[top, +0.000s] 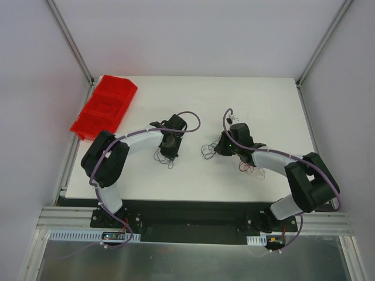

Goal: Untangle the cables

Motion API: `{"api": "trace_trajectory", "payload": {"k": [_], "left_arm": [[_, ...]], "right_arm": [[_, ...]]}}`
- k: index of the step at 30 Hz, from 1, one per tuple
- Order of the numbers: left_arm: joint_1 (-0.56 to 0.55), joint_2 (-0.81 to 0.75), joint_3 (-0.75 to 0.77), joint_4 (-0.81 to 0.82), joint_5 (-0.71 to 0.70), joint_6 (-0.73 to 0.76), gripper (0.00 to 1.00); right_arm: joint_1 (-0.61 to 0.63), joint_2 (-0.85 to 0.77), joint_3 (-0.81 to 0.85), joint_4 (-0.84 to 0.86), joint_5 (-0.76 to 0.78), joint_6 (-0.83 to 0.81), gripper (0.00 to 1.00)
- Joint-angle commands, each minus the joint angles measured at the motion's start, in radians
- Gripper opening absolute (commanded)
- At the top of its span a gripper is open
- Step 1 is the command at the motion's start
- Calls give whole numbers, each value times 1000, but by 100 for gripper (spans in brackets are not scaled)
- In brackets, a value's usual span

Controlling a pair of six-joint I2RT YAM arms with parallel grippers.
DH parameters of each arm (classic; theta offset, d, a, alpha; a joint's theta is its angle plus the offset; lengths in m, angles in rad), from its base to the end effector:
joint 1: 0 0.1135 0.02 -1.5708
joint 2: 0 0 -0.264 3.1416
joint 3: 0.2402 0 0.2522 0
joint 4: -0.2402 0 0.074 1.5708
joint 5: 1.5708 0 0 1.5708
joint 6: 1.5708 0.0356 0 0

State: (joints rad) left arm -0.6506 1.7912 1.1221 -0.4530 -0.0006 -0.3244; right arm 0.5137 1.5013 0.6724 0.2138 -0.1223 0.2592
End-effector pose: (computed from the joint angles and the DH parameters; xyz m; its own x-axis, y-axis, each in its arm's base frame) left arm 0.2822 -0.2148 0.1675 -0.8725 0.2636 -0.4113 0.3454 0.9283 -0.1378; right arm 0.2598 0.1515 0.1737 -0.6330 -0.0651 -0.7714 -0.4265 0.8609 0.2774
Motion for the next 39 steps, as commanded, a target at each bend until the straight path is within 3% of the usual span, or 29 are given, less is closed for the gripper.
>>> {"api": "trace_trajectory", "payload": {"k": [1, 9, 13, 17, 21, 28, 32, 39], "left_arm": [[-1, -41, -19, 17, -24, 24, 3], [110, -205, 2, -1, -99, 62, 0], [282, -303, 36, 0, -64, 61, 0], [465, -322, 140, 14, 59, 42, 0], [609, -261, 264, 33, 163, -17, 0], [822, -21, 481, 46, 324, -145, 0], [876, 91, 579, 60, 393, -202, 0], [894, 169, 610, 88, 298, -206, 0]], "right_arm": [[-4, 2, 1, 44, -25, 12, 0], [-7, 17, 6, 47, -40, 17, 0], [-7, 20, 9, 48, -46, 18, 0], [-6, 23, 9, 52, -48, 18, 0], [-6, 23, 9, 50, -48, 20, 0], [-7, 20, 7, 52, -53, 20, 0], [-9, 19, 7, 52, -57, 23, 0], [-12, 30, 7, 55, -63, 26, 0]]}}
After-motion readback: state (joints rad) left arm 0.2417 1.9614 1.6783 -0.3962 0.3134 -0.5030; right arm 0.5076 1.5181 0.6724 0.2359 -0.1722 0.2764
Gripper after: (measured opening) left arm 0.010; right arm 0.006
